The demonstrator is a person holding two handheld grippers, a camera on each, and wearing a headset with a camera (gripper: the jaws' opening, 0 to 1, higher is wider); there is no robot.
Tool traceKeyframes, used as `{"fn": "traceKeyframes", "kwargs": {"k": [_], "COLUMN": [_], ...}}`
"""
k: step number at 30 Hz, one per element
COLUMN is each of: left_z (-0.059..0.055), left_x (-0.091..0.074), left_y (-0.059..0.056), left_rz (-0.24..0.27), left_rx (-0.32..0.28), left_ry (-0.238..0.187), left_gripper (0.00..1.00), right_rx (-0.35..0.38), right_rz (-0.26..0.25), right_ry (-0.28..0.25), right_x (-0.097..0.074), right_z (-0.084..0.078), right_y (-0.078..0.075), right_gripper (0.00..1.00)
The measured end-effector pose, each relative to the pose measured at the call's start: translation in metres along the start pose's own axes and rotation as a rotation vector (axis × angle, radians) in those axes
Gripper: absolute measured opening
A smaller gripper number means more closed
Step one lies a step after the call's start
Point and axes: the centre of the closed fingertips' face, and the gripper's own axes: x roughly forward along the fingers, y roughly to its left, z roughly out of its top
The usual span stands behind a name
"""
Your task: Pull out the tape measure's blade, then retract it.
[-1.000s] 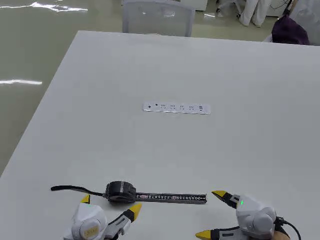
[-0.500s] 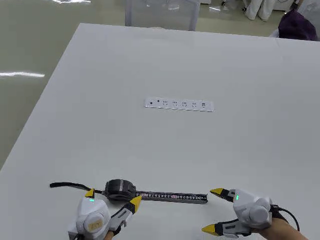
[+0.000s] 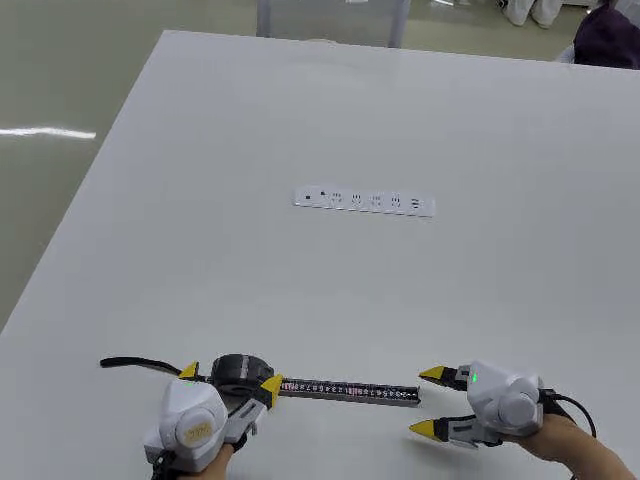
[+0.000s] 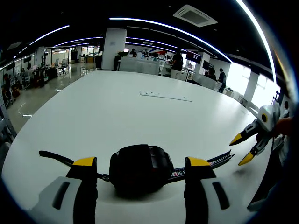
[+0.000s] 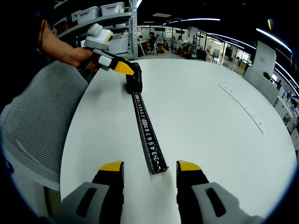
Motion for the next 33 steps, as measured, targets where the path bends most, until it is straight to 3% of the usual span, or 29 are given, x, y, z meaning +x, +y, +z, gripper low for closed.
{"fn": "traceKeyframes", "kwargs": {"k": [7,23,29,33], "left_z": [-0.005,-0.009,-0.012,-0.015], "left_x": [0.003,0.012,0.012,0.012], "left_y": [0.000,0.000,0.000,-0.001], "left_rz": [0.005,0.014,0.011,0.013], "left_rx": [-0.017,-0.023,-0.014,-0.014], "left_ry": [0.014,0.027,0.038,0.045], "left_gripper": [0.71,0.65,0.63,0.63], "right_rx": [0.003,-0.063,-0.073,-0.082], "right_rz": [0.017,0.089,0.095,0.092], "right_ry": [0.003,0.009,0.015,0.003], "right_x": [0.005,0.016,0.017,0.017], "right_z": [-0.004,-0.015,-0.019,-0.017], "right_y": [-0.008,-0.011,-0.011,-0.011], "right_gripper": [0.38,0.23,0.22,0.15]}}
